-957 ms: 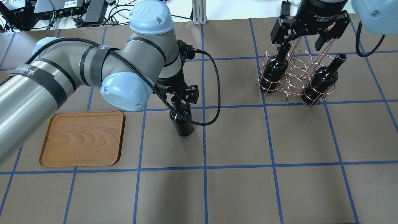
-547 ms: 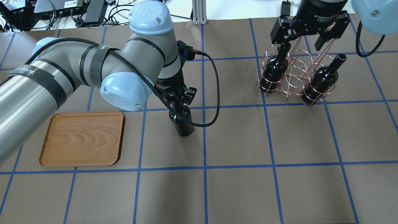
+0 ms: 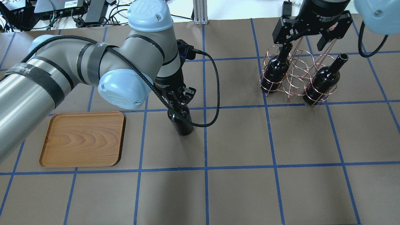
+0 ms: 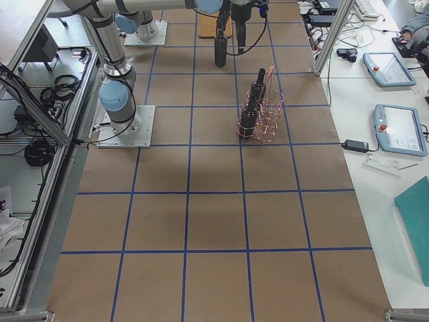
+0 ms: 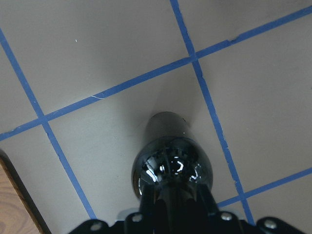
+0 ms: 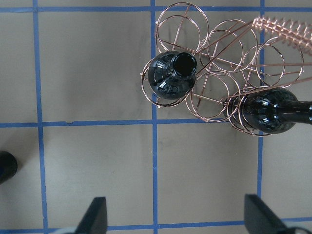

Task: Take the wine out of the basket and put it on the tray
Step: 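Carry the bottle with the left gripper over the wooden tray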

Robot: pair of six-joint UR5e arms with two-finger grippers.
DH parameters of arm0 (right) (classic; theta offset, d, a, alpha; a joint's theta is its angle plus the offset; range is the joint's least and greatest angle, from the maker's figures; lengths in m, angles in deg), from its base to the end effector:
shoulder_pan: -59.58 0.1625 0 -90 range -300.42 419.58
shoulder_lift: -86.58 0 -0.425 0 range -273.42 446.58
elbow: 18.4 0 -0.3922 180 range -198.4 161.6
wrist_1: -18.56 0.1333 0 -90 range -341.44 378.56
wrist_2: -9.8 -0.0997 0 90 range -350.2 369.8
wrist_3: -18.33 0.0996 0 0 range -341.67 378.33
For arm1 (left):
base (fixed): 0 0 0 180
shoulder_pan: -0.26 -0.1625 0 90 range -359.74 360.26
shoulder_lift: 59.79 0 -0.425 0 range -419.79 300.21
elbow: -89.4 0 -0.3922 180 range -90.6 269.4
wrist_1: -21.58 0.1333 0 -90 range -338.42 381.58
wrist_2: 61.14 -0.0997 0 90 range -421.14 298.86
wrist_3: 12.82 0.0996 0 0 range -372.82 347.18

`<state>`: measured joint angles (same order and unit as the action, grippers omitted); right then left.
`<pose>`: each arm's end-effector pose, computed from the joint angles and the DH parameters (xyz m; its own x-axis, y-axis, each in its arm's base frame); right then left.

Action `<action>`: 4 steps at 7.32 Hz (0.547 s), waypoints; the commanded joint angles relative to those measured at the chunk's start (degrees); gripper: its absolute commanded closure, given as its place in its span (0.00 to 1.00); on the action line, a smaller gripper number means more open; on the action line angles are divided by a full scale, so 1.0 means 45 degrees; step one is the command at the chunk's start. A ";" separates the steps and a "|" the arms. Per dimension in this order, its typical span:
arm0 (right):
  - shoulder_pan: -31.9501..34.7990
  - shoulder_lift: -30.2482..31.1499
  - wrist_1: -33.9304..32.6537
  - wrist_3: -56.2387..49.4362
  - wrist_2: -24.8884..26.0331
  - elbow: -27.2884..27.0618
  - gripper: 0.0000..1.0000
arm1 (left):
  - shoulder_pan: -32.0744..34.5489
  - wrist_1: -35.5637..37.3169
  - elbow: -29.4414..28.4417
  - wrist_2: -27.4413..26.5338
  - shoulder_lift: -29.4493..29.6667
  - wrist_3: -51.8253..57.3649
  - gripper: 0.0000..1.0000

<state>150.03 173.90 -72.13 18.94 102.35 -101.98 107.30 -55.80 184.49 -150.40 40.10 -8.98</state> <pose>0.1329 -0.5173 0.5211 -0.9990 0.0062 0.0435 0.0028 0.9970 -0.0777 -0.2891 -0.4839 0.3762 -0.9344 0.3558 0.0156 0.3562 0.9336 0.0402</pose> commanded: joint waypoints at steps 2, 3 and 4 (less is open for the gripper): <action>-0.0060 -0.0010 -0.0002 -0.0001 0.0000 0.0000 0.00 | -0.1419 -0.0983 -0.0505 -0.1097 -0.0516 0.0817 1.00; -0.0119 -0.0010 0.0017 -0.0001 0.0000 0.0000 0.00 | -0.2255 -0.1355 -0.0506 -0.1607 -0.0788 0.1791 1.00; -0.0100 -0.0010 0.0037 -0.0001 -0.0019 0.0000 0.00 | -0.3423 -0.1862 -0.0487 -0.1650 -0.1119 0.3251 1.00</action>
<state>149.62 173.86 -72.07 18.95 102.33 -101.98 97.52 -61.55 182.35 -156.50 36.74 -1.20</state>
